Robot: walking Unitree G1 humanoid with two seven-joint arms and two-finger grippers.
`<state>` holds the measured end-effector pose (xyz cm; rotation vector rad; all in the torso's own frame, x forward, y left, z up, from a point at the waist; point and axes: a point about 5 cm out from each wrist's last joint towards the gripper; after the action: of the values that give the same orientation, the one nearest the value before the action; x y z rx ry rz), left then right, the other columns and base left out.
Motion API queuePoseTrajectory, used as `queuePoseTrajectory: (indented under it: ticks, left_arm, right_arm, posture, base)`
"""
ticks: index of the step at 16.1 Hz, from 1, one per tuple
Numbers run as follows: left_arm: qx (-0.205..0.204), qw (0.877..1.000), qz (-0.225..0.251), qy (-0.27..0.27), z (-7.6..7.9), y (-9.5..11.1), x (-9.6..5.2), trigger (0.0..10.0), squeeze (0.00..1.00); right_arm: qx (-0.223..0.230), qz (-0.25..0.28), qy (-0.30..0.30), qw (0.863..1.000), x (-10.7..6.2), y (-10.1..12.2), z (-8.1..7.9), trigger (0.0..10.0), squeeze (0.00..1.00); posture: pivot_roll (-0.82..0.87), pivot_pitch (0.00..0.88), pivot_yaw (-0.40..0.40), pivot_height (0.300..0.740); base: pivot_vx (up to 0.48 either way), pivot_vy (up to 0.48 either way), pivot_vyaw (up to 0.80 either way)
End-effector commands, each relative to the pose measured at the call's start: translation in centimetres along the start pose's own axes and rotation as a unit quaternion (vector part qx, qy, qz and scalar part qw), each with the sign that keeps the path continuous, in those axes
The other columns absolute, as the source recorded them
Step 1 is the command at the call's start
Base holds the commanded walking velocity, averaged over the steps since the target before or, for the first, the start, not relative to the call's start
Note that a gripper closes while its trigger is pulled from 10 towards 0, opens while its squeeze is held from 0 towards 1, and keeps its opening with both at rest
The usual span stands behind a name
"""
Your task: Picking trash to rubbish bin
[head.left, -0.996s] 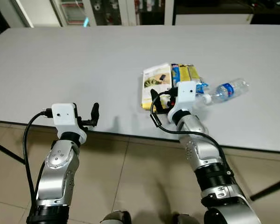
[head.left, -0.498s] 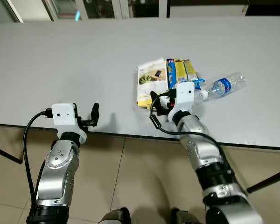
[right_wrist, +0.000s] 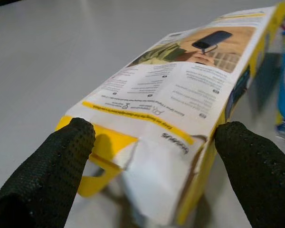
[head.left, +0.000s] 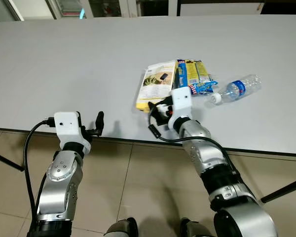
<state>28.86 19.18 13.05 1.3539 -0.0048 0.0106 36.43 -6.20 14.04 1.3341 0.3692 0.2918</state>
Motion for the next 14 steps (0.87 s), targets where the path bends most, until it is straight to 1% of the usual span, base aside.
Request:
queuePoseTrajectory:
  ticks: [1, 2, 3, 7, 8, 9, 14]
  left_arm:
    - [0.010, 1.000, 0.004, 0.009, -0.5, 0.4, -0.2, 10.0, 0.00]
    - [0.011, 1.000, 0.004, 0.009, -0.6, 0.4, -0.3, 10.0, 0.00]
    - [0.011, 1.000, 0.004, 0.010, -0.6, 0.4, -0.3, 10.0, 0.00]
    - [0.011, 1.000, 0.001, 0.013, -0.6, 0.3, -0.5, 10.0, 0.00]
    - [0.010, 1.000, 0.000, 0.014, -0.6, 0.3, -0.5, 10.0, 0.00]
    - [0.010, 1.000, 0.000, 0.014, -0.6, 0.3, -0.5, 10.0, 0.00]
    - [0.011, 1.000, -0.001, 0.015, -0.6, 0.2, -0.5, 10.0, 0.00]
  right_arm:
    - [-0.017, 0.006, 0.019, 1.000, 0.4, 0.5, -0.7, 10.0, 0.00]
    - [-0.016, 0.000, 0.029, 0.999, 0.5, 0.3, -1.0, 10.0, 0.00]
    - [-0.023, -0.020, 0.051, 0.998, 0.5, -0.4, -1.6, 10.0, 0.00]
    - [-0.005, -0.043, 0.081, 0.996, 0.3, -1.6, -2.3, 10.0, 0.00]
    - [0.008, -0.047, 0.085, 0.995, 0.2, -1.9, -2.4, 1.5, 0.00]
    - [0.013, -0.046, 0.085, 0.995, 0.2, -2.0, -2.4, 0.0, 0.00]
    - [0.017, -0.046, 0.088, 0.995, 0.1, -2.1, -2.5, 0.0, 0.00]
  posture:
    - [0.00, 0.155, 0.131, 0.740]
    - [0.01, 0.156, 0.130, 0.740]
    - [0.01, 0.157, 0.130, 0.740]
    - [0.01, 0.162, 0.128, 0.740]
    - [0.01, 0.162, 0.128, 0.740]
    - [0.01, 0.162, 0.128, 0.740]
    - [0.01, 0.162, 0.128, 0.740]
  base:
    - [0.000, 0.000, 0.00]
    - [0.000, 0.000, 0.00]
    - [0.000, 0.000, 0.00]
    - [0.000, 0.000, 0.00]
    - [0.000, 0.000, 0.00]
    - [0.000, 0.000, 0.00]
    - [0.000, 0.000, 0.00]
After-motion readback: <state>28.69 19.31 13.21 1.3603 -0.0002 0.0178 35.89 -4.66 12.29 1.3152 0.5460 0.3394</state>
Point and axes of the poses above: a point about 5 cm out from each wrist's last joint towards the gripper, its own x axis pointing out of the wrist towards the gripper, its own y axis along the axis of the wrist's last joint, z = x × y, and after that the axes turned 11 degrees about -x, right-handed
